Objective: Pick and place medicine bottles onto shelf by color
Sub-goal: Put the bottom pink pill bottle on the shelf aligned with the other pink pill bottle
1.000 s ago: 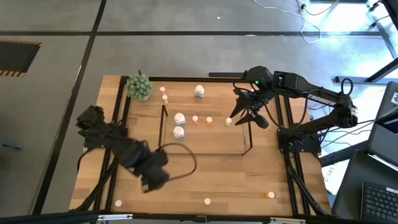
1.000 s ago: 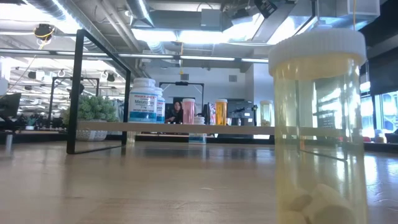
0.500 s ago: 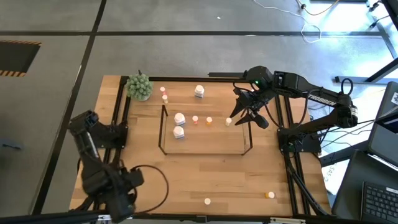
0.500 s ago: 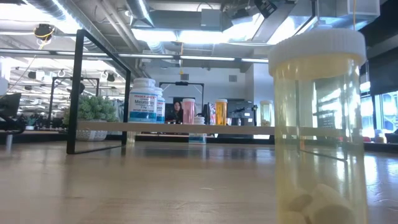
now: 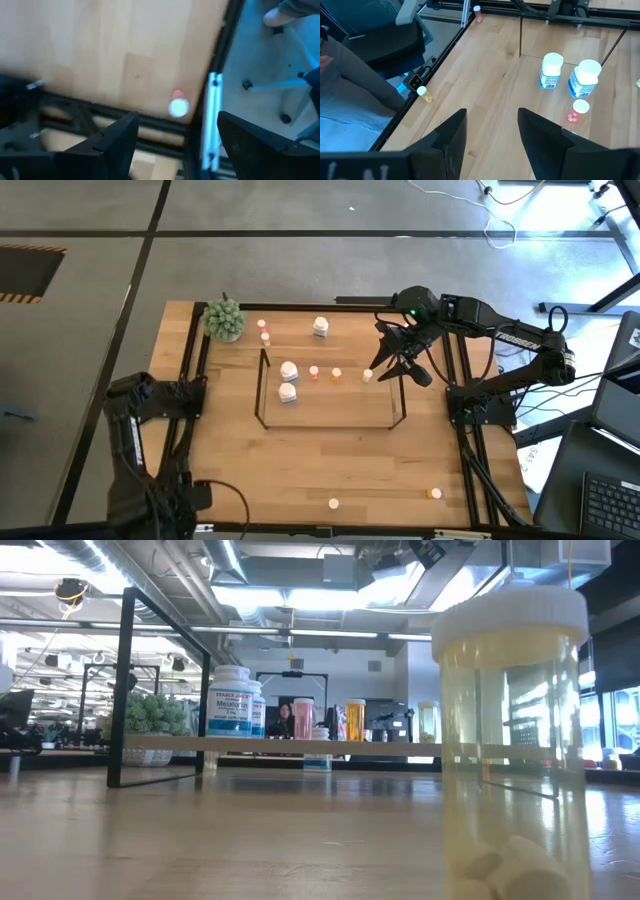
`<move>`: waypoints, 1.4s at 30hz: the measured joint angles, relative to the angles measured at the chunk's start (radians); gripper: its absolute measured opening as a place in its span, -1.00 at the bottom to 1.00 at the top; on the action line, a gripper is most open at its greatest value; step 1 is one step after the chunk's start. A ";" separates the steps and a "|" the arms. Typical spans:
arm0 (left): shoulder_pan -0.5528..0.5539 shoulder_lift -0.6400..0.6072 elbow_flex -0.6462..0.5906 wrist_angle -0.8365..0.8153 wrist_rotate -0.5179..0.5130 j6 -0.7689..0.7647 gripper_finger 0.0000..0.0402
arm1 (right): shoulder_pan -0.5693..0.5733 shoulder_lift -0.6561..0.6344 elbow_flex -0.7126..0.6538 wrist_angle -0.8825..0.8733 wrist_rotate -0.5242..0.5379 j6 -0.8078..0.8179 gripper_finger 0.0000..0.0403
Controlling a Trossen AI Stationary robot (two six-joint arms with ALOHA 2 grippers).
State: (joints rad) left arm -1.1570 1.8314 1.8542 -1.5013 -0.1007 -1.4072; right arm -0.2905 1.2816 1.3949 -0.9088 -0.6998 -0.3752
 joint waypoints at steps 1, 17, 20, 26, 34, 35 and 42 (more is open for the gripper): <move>-0.005 0.013 0.000 0.019 -0.007 0.000 0.32 | 0.000 0.000 0.000 0.000 0.000 0.000 -0.11; -0.038 0.036 -0.226 0.221 0.006 -0.109 0.32 | 0.000 0.000 0.000 0.000 0.000 0.000 -0.11; -0.042 0.023 -0.275 0.312 0.018 -0.111 0.32 | 0.000 0.000 0.000 0.000 0.000 0.000 -0.11; -0.055 0.019 -0.325 0.357 0.074 -0.136 0.32 | 0.000 0.000 0.000 0.000 0.000 0.000 -0.11; -0.054 0.019 -0.408 0.412 0.089 -0.137 0.32 | 0.000 0.000 0.000 0.000 0.000 0.000 -0.11; -0.055 0.019 -0.419 0.429 0.097 -0.137 0.32 | 0.000 0.000 0.000 0.000 0.000 0.000 -0.11; -0.068 0.017 -0.476 0.474 0.123 -0.163 0.32 | 0.000 0.000 0.000 0.000 0.000 0.000 -0.11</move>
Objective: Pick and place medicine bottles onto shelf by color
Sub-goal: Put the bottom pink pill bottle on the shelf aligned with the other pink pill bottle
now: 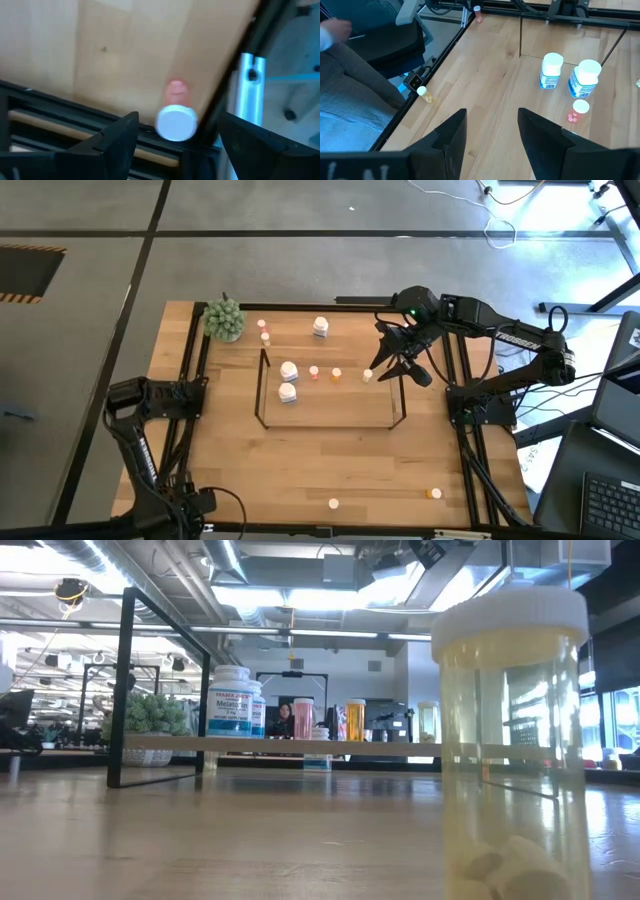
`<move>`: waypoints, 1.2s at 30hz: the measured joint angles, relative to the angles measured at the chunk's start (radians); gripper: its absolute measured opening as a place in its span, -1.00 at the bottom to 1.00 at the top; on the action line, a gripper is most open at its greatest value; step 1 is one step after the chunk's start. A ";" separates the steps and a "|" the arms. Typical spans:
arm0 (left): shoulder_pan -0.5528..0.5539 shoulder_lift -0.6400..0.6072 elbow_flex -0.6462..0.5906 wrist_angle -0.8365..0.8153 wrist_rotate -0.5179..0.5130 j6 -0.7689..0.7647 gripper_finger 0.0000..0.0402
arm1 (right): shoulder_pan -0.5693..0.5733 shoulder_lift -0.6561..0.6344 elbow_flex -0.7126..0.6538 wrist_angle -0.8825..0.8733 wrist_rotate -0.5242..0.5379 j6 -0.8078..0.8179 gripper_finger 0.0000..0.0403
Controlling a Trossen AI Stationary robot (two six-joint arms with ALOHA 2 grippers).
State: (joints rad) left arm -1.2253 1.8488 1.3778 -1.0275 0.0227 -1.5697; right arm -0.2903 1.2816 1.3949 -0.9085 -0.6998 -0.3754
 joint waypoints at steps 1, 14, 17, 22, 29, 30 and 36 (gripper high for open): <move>-0.002 0.000 -0.004 -0.001 0.000 0.000 0.32 | 0.000 0.000 0.000 0.000 0.000 0.000 -0.11; -0.008 0.000 -0.023 0.042 -0.021 -0.058 0.32 | 0.000 0.000 0.000 0.000 0.000 0.000 -0.11; -0.008 0.000 -0.023 0.068 -0.031 -0.060 0.32 | 0.000 0.000 0.000 0.000 0.000 0.000 -0.11; -0.017 0.000 -0.023 0.114 -0.032 -0.050 0.32 | 0.000 0.000 0.000 0.000 0.000 0.000 -0.11; -0.028 0.000 -0.023 0.091 -0.027 -0.052 0.32 | 0.000 0.000 0.000 0.000 0.000 0.000 -0.11; -0.028 0.000 -0.023 0.089 -0.026 -0.051 0.32 | 0.000 0.000 0.000 0.000 0.000 0.000 -0.11; -0.029 0.000 -0.023 0.073 -0.031 -0.051 0.32 | 0.000 0.000 0.000 0.000 0.000 0.000 -0.11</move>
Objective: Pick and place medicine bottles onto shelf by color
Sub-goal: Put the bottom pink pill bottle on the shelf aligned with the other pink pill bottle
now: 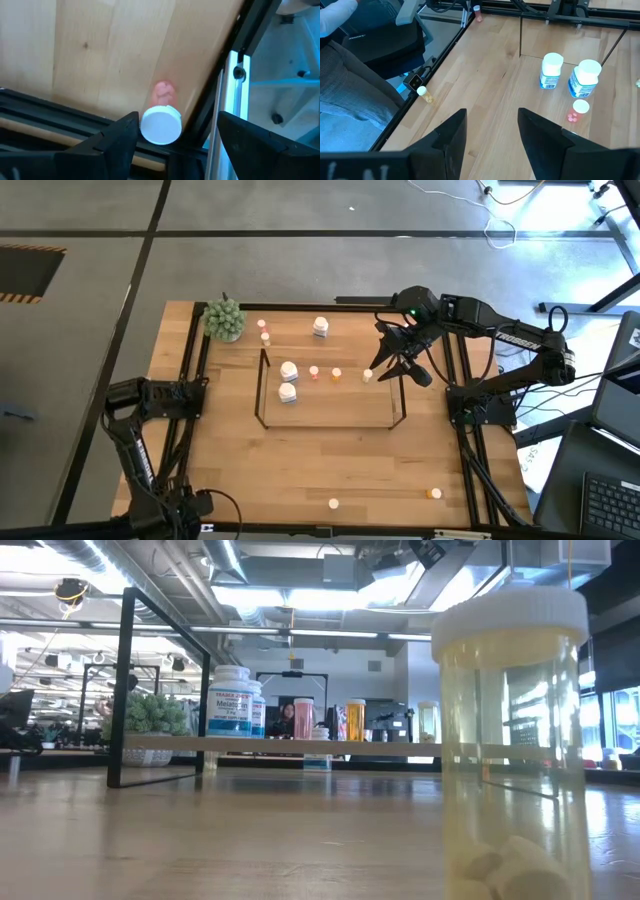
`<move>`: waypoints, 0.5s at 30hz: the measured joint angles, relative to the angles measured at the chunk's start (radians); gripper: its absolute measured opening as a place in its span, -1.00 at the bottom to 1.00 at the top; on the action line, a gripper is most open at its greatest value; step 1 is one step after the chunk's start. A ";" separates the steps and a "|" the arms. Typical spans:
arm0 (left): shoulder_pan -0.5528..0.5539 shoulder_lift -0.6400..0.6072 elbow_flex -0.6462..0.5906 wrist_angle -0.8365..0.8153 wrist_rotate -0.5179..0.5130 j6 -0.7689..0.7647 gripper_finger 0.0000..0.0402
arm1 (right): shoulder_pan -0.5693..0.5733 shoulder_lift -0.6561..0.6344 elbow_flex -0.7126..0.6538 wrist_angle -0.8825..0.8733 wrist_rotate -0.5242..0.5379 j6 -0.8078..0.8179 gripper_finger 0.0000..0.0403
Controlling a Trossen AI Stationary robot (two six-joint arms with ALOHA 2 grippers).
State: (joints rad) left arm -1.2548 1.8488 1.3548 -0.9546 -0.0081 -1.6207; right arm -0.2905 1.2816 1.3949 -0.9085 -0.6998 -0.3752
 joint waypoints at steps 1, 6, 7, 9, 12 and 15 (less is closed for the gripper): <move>-0.002 0.000 0.000 -0.001 -0.002 0.000 0.32 | 0.000 0.000 0.000 0.000 0.000 0.000 -0.11; -0.009 0.000 0.000 -0.003 -0.009 -0.001 0.32 | 0.000 0.000 0.000 0.000 0.000 0.000 -0.11; -0.011 0.000 0.000 -0.003 -0.010 0.000 0.32 | 0.000 0.000 0.000 0.000 0.000 0.000 -0.11; -0.015 0.000 0.000 -0.003 -0.022 0.004 0.32 | 0.000 0.000 0.000 0.000 0.000 0.000 -0.11; -0.019 0.000 0.000 -0.003 -0.032 0.004 0.32 | 0.000 0.000 0.000 0.000 0.000 0.000 -0.11; -0.019 0.000 0.000 -0.003 -0.032 0.004 0.32 | 0.000 0.000 0.000 0.000 0.000 0.000 -0.11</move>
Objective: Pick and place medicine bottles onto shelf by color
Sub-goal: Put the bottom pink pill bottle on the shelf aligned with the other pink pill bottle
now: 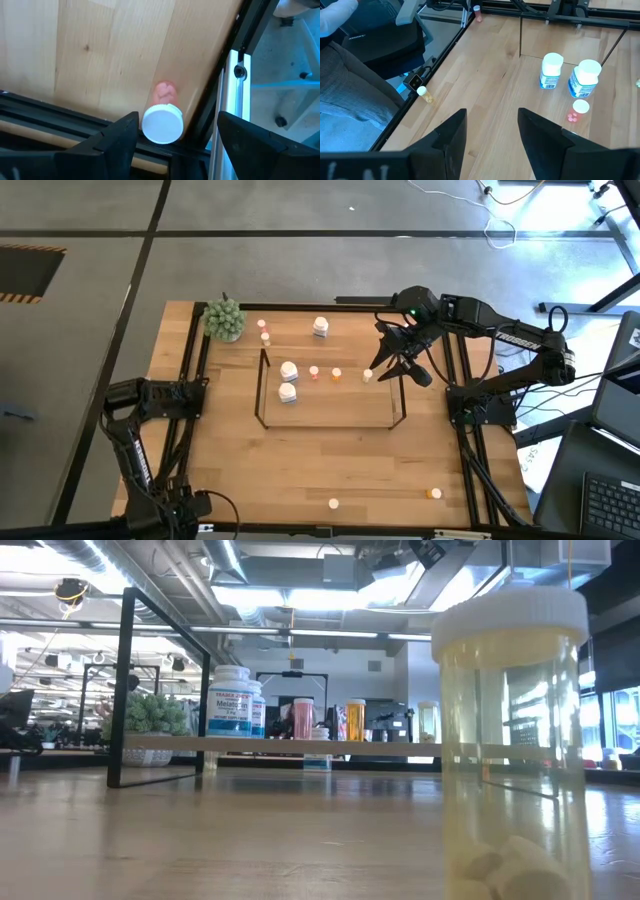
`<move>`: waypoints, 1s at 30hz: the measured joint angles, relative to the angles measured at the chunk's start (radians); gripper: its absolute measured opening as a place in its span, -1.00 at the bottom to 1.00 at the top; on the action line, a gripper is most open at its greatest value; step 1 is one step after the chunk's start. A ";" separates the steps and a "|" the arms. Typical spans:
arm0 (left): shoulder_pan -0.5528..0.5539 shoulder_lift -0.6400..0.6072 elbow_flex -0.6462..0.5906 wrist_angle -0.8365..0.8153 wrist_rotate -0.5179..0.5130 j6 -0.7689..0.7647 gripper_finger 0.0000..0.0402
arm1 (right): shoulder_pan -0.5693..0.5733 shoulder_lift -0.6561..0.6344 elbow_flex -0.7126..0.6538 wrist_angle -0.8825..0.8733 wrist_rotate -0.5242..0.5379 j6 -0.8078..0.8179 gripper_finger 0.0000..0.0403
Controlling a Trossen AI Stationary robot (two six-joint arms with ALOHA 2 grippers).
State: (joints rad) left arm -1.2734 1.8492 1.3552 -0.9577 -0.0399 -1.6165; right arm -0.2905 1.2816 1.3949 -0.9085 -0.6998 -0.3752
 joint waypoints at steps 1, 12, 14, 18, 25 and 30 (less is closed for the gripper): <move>0.000 0.000 0.000 0.000 0.000 0.000 0.32 | 0.000 0.000 0.000 0.000 0.000 0.000 -0.11; -0.004 0.004 0.001 0.000 0.005 0.001 0.27 | 0.000 0.000 0.000 0.000 0.000 0.000 -0.11; -0.004 0.005 -0.005 0.003 0.008 0.001 0.23 | 0.000 0.000 0.000 0.000 0.000 0.000 -0.11; -0.003 0.005 -0.018 0.000 0.017 -0.002 0.15 | 0.000 0.000 0.000 0.000 0.000 0.000 -0.11; -0.003 0.005 -0.030 0.000 0.024 -0.004 0.02 | 0.000 0.000 0.000 0.000 0.000 0.000 -0.11; -0.003 0.005 -0.030 0.001 0.024 -0.004 -0.11 | 0.000 0.000 0.000 0.000 0.000 0.000 -0.11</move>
State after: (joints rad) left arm -1.2766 1.8538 1.3251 -0.9565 -0.0154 -1.6207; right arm -0.2905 1.2816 1.3949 -0.9085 -0.6998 -0.3752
